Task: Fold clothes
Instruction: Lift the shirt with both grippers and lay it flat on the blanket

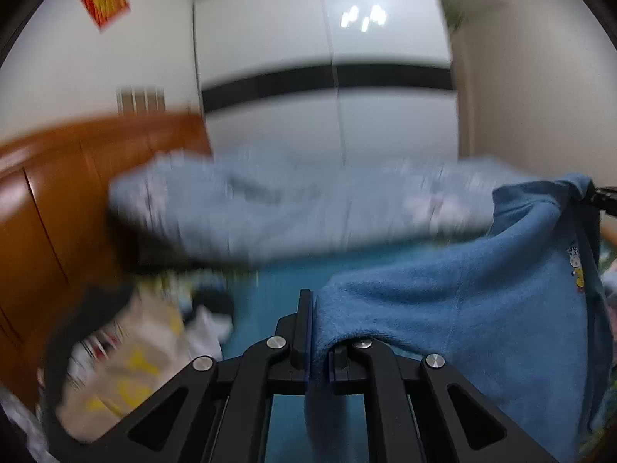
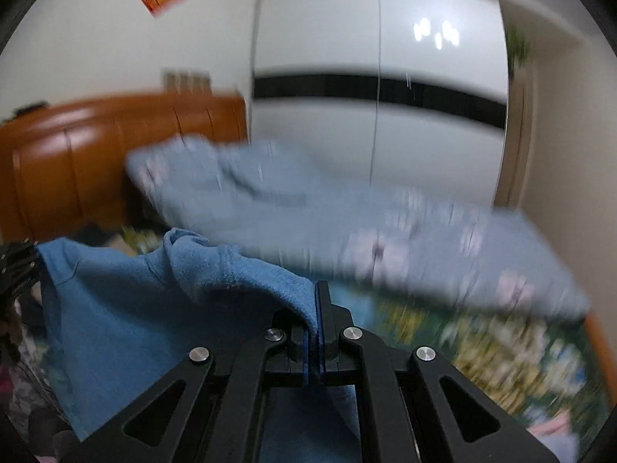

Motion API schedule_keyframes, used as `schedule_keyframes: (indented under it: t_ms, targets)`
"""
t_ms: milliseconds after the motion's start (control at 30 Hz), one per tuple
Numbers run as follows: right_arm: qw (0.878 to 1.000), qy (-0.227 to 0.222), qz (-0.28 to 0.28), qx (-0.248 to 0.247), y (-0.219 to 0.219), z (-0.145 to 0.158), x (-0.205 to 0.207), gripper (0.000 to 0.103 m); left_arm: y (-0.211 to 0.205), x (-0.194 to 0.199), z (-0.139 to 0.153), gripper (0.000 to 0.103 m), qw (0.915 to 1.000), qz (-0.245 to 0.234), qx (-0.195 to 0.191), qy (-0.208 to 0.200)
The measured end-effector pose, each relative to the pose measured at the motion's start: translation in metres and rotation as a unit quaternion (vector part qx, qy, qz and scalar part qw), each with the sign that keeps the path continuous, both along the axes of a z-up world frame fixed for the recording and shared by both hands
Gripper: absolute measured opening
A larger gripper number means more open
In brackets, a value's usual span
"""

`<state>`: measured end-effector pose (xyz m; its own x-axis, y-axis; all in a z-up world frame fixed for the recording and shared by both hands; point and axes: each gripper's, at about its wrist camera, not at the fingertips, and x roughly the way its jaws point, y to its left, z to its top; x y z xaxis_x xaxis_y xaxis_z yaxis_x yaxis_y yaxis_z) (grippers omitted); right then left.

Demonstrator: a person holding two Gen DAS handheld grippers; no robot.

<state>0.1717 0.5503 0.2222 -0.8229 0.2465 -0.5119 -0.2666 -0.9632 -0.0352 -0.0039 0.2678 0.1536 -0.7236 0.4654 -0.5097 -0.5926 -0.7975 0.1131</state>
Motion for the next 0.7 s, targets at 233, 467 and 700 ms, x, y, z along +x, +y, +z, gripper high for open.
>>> schedule_keyframes:
  t_ms: [233, 467, 700]
  targets:
    - [0.99, -0.111, -0.036, -0.075, 0.043, -0.116, -0.098, 0.003, 0.049, -0.054, -0.098, 0.008, 0.9958, 0.035, -0.074, -0.04]
    - [0.991, -0.104, -0.071, -0.049, 0.058, -0.14, -0.171, 0.003, 0.082, -0.105, -0.11, 0.008, 0.9926, 0.05, -0.11, 0.003]
    - [0.971, -0.201, -0.094, -0.09, 0.07, -0.216, -0.222, 0.003, 0.096, -0.146, -0.179, 0.008, 0.9807, 0.05, -0.163, -0.095]
